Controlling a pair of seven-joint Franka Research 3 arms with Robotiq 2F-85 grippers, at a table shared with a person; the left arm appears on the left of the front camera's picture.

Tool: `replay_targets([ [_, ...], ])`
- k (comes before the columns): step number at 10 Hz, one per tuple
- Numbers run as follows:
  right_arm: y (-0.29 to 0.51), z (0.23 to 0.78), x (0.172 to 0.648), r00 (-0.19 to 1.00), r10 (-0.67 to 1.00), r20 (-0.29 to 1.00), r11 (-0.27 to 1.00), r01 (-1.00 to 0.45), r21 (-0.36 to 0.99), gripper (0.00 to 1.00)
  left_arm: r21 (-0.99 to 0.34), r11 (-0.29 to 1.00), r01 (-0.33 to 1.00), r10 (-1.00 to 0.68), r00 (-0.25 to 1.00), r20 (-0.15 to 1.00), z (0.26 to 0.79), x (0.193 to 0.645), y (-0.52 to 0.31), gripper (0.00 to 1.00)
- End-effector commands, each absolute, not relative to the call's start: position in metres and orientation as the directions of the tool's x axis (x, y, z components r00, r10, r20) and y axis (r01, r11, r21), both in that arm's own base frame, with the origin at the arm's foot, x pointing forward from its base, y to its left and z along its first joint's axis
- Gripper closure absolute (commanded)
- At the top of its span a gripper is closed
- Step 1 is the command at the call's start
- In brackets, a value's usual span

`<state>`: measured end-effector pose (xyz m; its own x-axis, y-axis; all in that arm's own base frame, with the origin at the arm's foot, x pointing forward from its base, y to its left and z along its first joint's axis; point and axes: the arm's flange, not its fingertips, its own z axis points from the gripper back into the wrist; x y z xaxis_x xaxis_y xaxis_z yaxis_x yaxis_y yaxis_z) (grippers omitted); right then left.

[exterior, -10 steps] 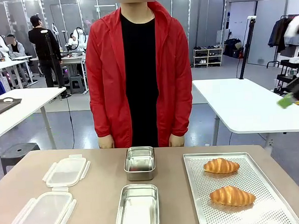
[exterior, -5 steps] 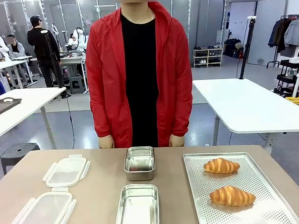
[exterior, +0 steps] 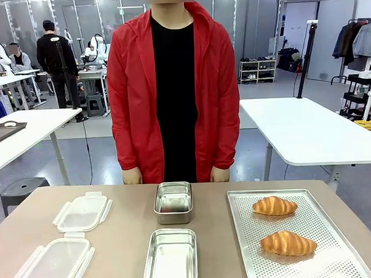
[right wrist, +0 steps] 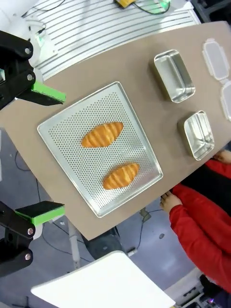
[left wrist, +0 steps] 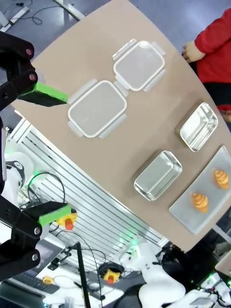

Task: Place the bread into the airtight container.
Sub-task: Pick up a Butter Roll and place it into an empty Airtight Container.

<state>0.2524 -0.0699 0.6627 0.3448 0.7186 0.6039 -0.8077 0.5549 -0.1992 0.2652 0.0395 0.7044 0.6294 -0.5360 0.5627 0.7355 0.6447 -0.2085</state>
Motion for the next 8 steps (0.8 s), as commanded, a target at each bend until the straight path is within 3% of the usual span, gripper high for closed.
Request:
replay_targets([
  [1,-0.037,0.664,0.257,0.165,0.872,0.460,0.337,-0.885,-0.321,0.00,-0.204,0.633,0.747,-0.546,0.617,0.566,0.706,0.265,0.039,0.00],
  [3,0.002,0.640,0.280,0.073,0.947,0.313,0.181,-0.926,-0.331,0.00,-0.204,0.633,0.747,-0.546,0.617,0.566,0.706,0.265,0.039,0.00],
  [5,0.034,0.609,0.302,0.021,0.968,0.249,0.091,-0.957,-0.274,0.00,-0.204,0.633,0.747,-0.546,0.617,0.566,0.706,0.265,0.039,0.00],
  [8,0.062,0.542,0.326,0.067,0.982,0.175,0.109,-0.965,-0.239,0.00,-0.204,0.633,0.747,-0.546,0.617,0.566,0.706,0.265,0.039,0.00],
])
